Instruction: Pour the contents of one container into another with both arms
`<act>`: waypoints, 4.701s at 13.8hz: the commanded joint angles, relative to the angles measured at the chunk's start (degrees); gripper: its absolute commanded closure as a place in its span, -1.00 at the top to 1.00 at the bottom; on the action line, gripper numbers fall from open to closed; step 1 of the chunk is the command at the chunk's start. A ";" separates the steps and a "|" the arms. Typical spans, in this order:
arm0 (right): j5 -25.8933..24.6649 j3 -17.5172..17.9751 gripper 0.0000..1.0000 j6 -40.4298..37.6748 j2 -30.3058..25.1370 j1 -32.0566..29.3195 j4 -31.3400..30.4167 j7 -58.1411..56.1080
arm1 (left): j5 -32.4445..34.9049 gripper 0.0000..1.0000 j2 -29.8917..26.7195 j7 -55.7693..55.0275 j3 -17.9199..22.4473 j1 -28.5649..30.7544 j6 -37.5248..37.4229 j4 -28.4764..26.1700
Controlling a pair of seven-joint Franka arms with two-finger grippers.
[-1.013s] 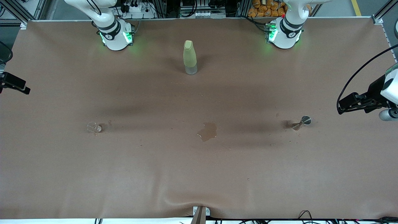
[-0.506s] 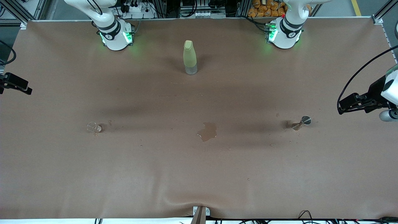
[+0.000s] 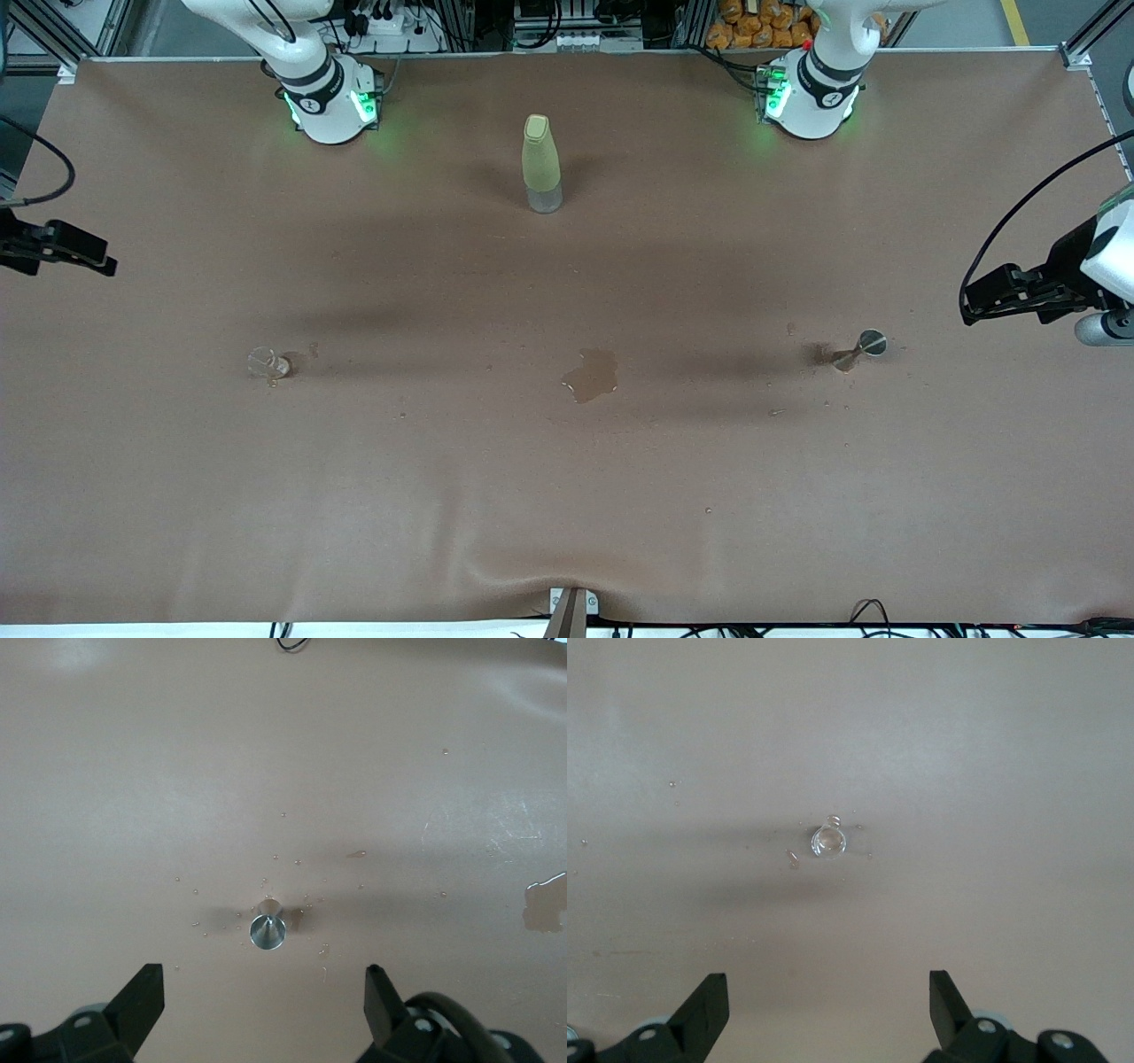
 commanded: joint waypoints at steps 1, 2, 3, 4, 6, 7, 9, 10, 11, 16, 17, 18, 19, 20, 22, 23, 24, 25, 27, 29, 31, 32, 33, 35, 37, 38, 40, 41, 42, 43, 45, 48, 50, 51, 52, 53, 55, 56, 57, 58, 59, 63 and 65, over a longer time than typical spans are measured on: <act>2.14 -0.01 1.00 3.09 0.23 0.89 -3.00 -6.36 | -0.80 1.00 -0.17 1.28 -0.05 0.44 -0.58 0.04; 3.98 -0.18 1.00 4.32 0.67 0.45 -4.49 -9.18 | -0.80 1.00 -0.17 1.37 -0.05 0.35 -0.58 0.04; 6.17 -0.18 1.00 4.77 0.85 -0.77 -5.99 -12.51 | -0.80 1.00 -0.09 1.54 -0.05 0.35 -0.58 -0.04; 9.42 -0.18 1.00 5.29 1.20 -2.43 -7.40 -17.16 | -0.80 1.00 0.09 2.33 -0.05 0.35 -0.58 0.04; 13.83 -0.27 1.00 6.53 2.25 -4.73 -8.46 -28.83 | -0.89 1.00 0.09 4.17 -0.05 0.35 -0.58 -0.04; 14.36 -0.18 1.00 7.40 2.52 -5.26 -8.55 -34.03 | -0.80 1.00 0.18 4.71 -0.05 0.35 -0.58 0.04; 17.25 -0.18 1.00 7.94 2.52 -6.40 -9.08 -40.30 | -0.80 1.00 0.18 4.97 -0.05 0.44 -0.58 0.04; 20.14 -0.18 1.00 7.76 2.52 -7.89 -9.86 -43.63 | -0.80 1.00 0.26 6.02 -0.05 0.44 -0.58 -0.04; 24.43 -0.27 1.00 7.93 2.70 -9.21 -11.61 -49.23 | -0.80 1.00 0.27 8.64 -0.05 0.79 -0.58 -0.05; 38.76 -0.18 1.00 5.40 12.16 -18.07 -12.60 -74.53 | -2.46 1.00 2.02 26.47 -0.05 2.54 -0.58 -0.05; 42.46 -0.27 1.00 3.73 15.06 -19.66 -12.16 -80.43 | -4.56 1.00 2.72 30.94 -0.05 4.03 -0.58 0.04; 44.93 -0.27 1.00 3.02 17.18 -20.72 -12.16 -85.53 | -7.19 1.00 3.42 35.69 0.03 5.26 -0.58 0.04; 46.26 -0.27 1.00 2.93 19.11 -21.60 -12.07 -89.33 | -10.35 1.00 4.73 41.83 -0.05 7.10 -0.58 0.04; 48.10 -0.27 1.00 2.67 20.87 -22.48 -12.07 -92.23 | -13.17 1.00 5.97 47.89 0.03 8.34 -0.58 0.04; 53.80 -0.27 1.00 -0.13 25.70 -24.85 -11.89 -99.95 | -17.83 1.00 8.16 57.58 -0.05 11.24 -0.58 0.13; 56.79 -0.27 1.00 -2.41 28.68 -25.65 -11.28 -103.65 | -20.38 1.00 9.39 61.88 -0.05 12.12 -1.02 0.13; 57.78 -0.27 1.00 -4.52 31.50 -26.70 -9.97 -106.73 | -23.01 1.00 10.71 67.06 -0.05 13.52 -2.41 0.30; 58.05 -0.18 1.00 -5.33 33.87 -27.23 -8.74 -111.29 | -25.91 1.00 11.94 74.25 -0.05 14.67 -3.56 0.31; 58.49 -0.01 1.00 -5.42 37.48 -27.24 -5.75 -122.97 | -30.14 1.00 14.40 90.06 -0.05 15.82 -4.97 0.22; 61.91 -0.18 1.00 -8.13 41.26 -27.32 -2.86 -127.15 | -32.78 1.00 16.60 105.36 -0.05 16.26 -6.11 0.22; 63.05 -0.10 1.00 -10.43 46.18 -27.32 1.27 -127.33 | -35.24 1.00 19.59 116.11 -0.05 17.22 -8.66 0.22; 63.84 -0.10 1.00 -10.43 47.60 -27.41 2.25 -127.33 | -36.56 1.00 21.95 118.24 -0.05 18.45 -9.97 0.31; 64.29 -0.10 1.00 -10.43 48.83 -27.41 2.35 -127.42 | -37.70 1.00 24.41 118.87 -0.05 19.76 -11.29 0.31; 64.55 -0.01 1.00 -10.43 51.81 -28.29 3.13 -129.25 | -39.73 1.00 27.85 121.15 -0.14 21.35 -13.93 0.31; 67.09 -0.01 1.00 -10.34 53.40 -27.94 3.58 -133.03 | -39.91 1.00 30.05 125.54 -0.05 21.53 -13.94 0.31; 67.54 -0.01 1.00 -10.17 53.67 -27.77 3.66 -133.39 | -40.17 1.00 31.19 128.52 -0.05 21.53 -13.94 0.31; 67.63 0.25 1.00 -10.08 54.81 -27.59 3.66 -133.48 | -40.18 1.00 32.78 130.83 -0.14 22.41 -14.12 0.04; 67.63 1.30 1.00 -10.08 55.43 -27.67 3.84 -134.44 | -40.18 1.00 33.57 131.53 -0.14 22.41 -14.20 0.04; 67.63 1.92 1.00 -10.08 55.61 -27.68 4.01 -135.93 | -40.18 1.00 34.36 133.28 -0.23 22.33 -14.20 0.04; 67.54 2.01 1.00 -10.08 55.61 -27.50 4.10 -136.12 | -40.26 1.00 35.32 135.56 -0.23 22.33 -14.12 0.13; 67.28 2.45 1.00 -10.26 55.78 -27.32 4.02 -136.47 | -40.88 1.00 37.08 138.64 -0.23 22.41 -14.20 0.04; 67.19 2.45 1.00 -10.26 56.40 -27.32 4.02 -137.79 | -40.88 1.00 38.49 139.18 -0.23 22.50 -14.20 0.13; 67.28 2.45 0.68 -10.26 56.31 -27.32 4.10 -137.88 | -41.23 1.00 40.07 140.66 -0.23 22.59 -14.20 0.13; 67.28 2.45 0.47 -10.26 56.31 -27.24 4.02 -137.88 | -42.36 1.00 40.69 142.77 -0.23 22.50 -14.20 0.04; 67.28 2.45 0.34 -10.26 56.31 -27.15 4.02 -137.97 | -42.90 1.00 41.13 144.18 -0.23 22.50 -14.20 0.04; 67.28 2.45 0.28 -10.26 56.40 -27.06 4.02 -138.05 | -42.99 1.00 41.40 144.45 -0.23 22.33 -14.20 0.04; 67.37 2.45 0.24 -10.26 56.40 -26.97 4.02 -138.05 | -43.43 0.95 41.40 144.46 -0.23 21.80 -14.12 0.13; 67.37 2.45 0.25 -10.26 56.49 -26.80 4.02 -138.05 | -43.43 0.95 41.66 144.54 -0.23 21.80 -14.12 0.13; 67.28 2.54 0.24 -10.26 56.49 -26.71 4.02 -138.14 | -43.52 0.95 41.92 144.63 -0.23 21.80 -14.12 0.13; 67.28 2.54 0.11 -10.26 56.49 -26.71 4.02 -138.14 | -43.69 0.95 42.36 144.98 -0.23 21.80 -14.12 0.13; 67.28 2.54 -0.13 -10.26 56.40 -26.71 4.02 -138.06 | -44.30 0.95 42.71 145.77 -0.23 21.80 -14.12 0.13; 67.28 2.54 -0.59 -10.43 55.44 -27.06 4.19 -137.35 | -46.15 0.95 44.12 147.53 -1.11 21.80 -14.12 0.13; 67.11 2.54 -0.59 -10.52 54.65 -26.89 4.37 -137.18 | -46.24 0.95 44.30 148.41 -1.19 21.80 -14.12 0.13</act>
